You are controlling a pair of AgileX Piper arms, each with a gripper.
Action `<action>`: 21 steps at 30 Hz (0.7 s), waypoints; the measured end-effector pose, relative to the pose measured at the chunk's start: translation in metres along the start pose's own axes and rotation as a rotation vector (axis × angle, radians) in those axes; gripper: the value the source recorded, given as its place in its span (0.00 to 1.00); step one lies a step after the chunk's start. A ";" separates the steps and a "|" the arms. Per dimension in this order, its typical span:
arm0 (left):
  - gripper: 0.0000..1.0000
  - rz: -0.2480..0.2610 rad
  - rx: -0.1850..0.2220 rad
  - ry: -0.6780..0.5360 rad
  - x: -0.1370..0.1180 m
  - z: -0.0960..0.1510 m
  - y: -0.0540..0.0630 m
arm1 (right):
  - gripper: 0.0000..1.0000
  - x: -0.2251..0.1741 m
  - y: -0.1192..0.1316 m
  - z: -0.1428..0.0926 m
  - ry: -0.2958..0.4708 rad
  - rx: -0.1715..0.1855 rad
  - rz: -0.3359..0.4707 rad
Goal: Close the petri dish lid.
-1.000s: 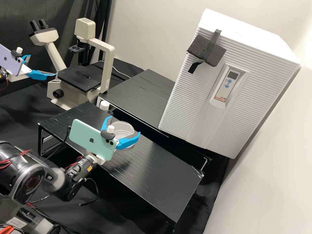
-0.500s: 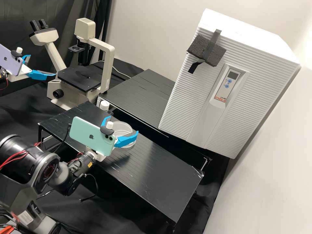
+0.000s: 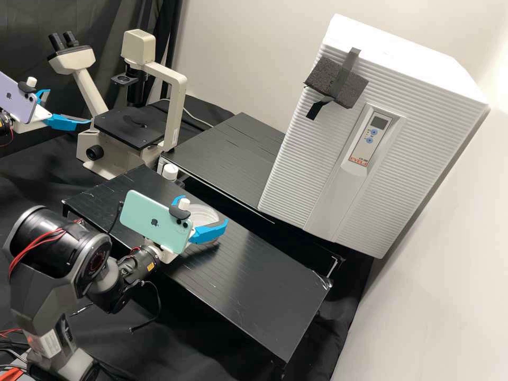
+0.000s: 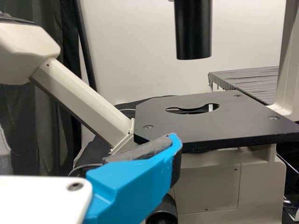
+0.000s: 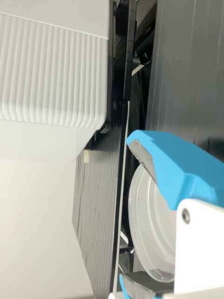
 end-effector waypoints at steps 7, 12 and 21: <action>1.00 0.000 0.000 0.000 0.000 0.000 0.000 | 0.00 0.003 -0.002 0.001 -0.008 -0.002 -0.008; 1.00 0.000 0.000 0.000 0.000 0.000 0.000 | 1.00 0.004 -0.002 0.001 -0.008 -0.002 -0.005; 1.00 0.000 0.000 0.000 0.000 0.000 0.000 | 1.00 0.004 0.002 0.005 -0.025 -0.005 0.011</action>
